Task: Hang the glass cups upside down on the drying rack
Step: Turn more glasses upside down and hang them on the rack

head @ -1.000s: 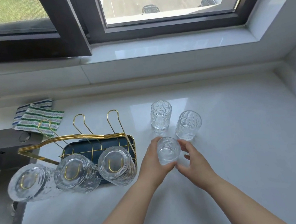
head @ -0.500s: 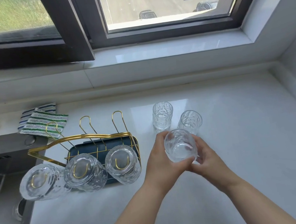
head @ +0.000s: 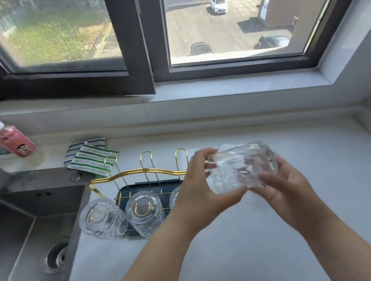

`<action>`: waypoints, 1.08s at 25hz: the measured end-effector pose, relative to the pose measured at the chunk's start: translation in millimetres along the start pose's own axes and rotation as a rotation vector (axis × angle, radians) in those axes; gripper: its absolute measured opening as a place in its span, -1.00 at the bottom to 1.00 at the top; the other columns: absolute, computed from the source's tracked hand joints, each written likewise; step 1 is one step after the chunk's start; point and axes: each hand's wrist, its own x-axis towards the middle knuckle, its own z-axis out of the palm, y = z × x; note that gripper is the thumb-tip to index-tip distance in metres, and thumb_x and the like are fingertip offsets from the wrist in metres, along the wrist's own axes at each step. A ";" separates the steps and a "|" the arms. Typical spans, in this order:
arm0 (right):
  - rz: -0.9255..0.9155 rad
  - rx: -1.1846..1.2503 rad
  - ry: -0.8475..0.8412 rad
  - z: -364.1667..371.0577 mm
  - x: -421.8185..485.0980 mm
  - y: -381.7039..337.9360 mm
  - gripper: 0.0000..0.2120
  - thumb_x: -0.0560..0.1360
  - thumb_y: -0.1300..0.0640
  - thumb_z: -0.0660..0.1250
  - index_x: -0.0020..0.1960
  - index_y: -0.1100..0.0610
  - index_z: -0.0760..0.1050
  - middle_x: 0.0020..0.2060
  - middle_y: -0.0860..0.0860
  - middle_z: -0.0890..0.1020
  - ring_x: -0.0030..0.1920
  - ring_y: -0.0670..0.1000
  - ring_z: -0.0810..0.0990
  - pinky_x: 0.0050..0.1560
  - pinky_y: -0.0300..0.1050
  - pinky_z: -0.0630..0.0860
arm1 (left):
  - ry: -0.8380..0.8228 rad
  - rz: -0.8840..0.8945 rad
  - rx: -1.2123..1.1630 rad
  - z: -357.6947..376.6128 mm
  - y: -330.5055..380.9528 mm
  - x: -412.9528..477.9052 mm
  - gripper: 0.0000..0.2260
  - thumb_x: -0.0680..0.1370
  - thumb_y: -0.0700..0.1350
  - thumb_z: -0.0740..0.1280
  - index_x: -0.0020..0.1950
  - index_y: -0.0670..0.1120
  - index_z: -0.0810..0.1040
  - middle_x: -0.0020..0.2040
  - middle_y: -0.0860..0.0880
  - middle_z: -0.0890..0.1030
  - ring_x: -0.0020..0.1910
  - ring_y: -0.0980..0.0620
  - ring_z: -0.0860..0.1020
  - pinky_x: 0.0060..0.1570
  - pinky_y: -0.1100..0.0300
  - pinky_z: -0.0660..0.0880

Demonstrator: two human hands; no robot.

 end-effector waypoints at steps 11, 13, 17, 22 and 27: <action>-0.275 -1.052 0.051 84.5 96.6 -10.7 -0.19 0.17 0.17 0.58 0.34 0.07 0.31 0.16 -0.06 0.39 0.16 -0.03 0.46 0.18 -0.20 0.39 | -0.004 0.079 0.476 -83.1 -20.3 73.6 -0.33 0.29 -0.02 0.52 0.30 0.19 0.26 0.15 0.08 0.56 0.13 0.04 0.47 0.06 0.15 0.38; -0.227 -1.126 0.019 82.8 109.6 2.2 -0.22 0.17 0.17 0.58 0.32 0.07 0.34 0.15 -0.06 0.39 0.12 -0.09 0.43 0.14 -0.33 0.31 | -0.054 0.017 0.497 -88.5 -34.1 83.2 -0.38 0.30 -0.03 0.52 0.28 0.14 0.32 0.17 0.10 0.55 0.12 0.10 0.47 0.01 0.23 0.34; -0.158 -1.143 -0.021 72.2 126.0 26.9 -0.21 0.16 0.16 0.58 0.32 0.08 0.34 0.14 -0.06 0.38 0.07 -0.16 0.37 -0.04 -0.60 0.23 | -0.092 -0.043 0.532 -90.6 -50.3 95.1 -0.44 0.28 -0.02 0.53 0.21 0.09 0.37 0.12 0.05 0.58 0.09 0.02 0.52 0.00 0.13 0.44; -0.069 -1.139 -0.064 61.8 136.8 44.1 -0.21 0.15 0.12 0.59 0.30 -0.01 0.32 0.22 0.00 0.42 0.14 -0.07 0.41 0.07 -0.27 0.29 | -0.196 -0.091 0.666 -90.4 -53.3 106.4 -0.44 0.24 -0.04 0.54 0.11 0.02 0.32 0.03 -0.03 0.61 0.00 -0.06 0.54 -0.06 0.03 0.49; -0.015 -1.140 -0.103 58.7 142.5 55.3 -0.21 0.15 0.11 0.59 0.30 -0.02 0.31 0.22 -0.01 0.50 0.06 -0.09 0.44 0.00 -0.25 0.32 | -0.255 -0.162 0.801 -87.9 -57.6 112.8 -0.44 0.23 -0.02 0.56 0.06 -0.03 0.30 -0.11 0.02 0.56 -0.10 -0.06 0.43 -0.05 0.10 0.32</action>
